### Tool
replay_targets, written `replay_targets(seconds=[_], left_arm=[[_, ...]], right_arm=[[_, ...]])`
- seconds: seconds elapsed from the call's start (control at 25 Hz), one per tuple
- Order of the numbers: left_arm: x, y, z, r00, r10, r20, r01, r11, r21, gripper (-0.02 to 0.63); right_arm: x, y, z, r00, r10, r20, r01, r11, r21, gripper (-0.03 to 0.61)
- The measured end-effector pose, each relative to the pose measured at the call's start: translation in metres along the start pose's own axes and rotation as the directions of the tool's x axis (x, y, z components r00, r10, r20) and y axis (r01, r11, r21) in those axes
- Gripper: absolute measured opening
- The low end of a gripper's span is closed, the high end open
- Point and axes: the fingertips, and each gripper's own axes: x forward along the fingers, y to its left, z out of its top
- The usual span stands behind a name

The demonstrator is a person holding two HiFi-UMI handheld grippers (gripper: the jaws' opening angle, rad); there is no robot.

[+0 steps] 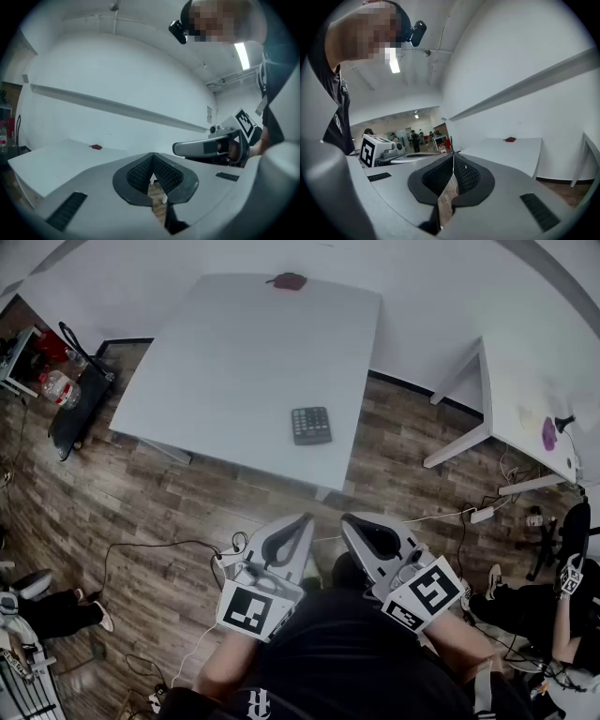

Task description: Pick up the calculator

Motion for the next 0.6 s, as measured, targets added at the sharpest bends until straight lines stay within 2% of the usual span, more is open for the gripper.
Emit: replay_targets(seconds=[0.12, 0.36, 0.6], left_arm=[[0.005, 0.013, 0.002, 1.0, -0.006, 0.027, 0.006, 1.0, -0.006, 0.005], [0.02, 0.032, -0.005, 1.0, 0.018, 0.012, -0.017, 1.0, -0.021, 0.005], [0.049, 0.053, -0.004, 0.999, 0.045, 0.0, -0.045, 0.999, -0.011, 0.005]], right_arm=[[0.016, -0.004, 0.003, 1.0, -0.001, -0.003, 0.001, 1.0, -0.003, 0.014], [0.038, -0.018, -0.004, 1.0, 0.009, -0.014, -0.009, 1.0, 0.005, 0.014], [0.068, -0.053, -0.015, 0.999, 0.032, -0.033, -0.031, 0.999, 0.037, 0.014]])
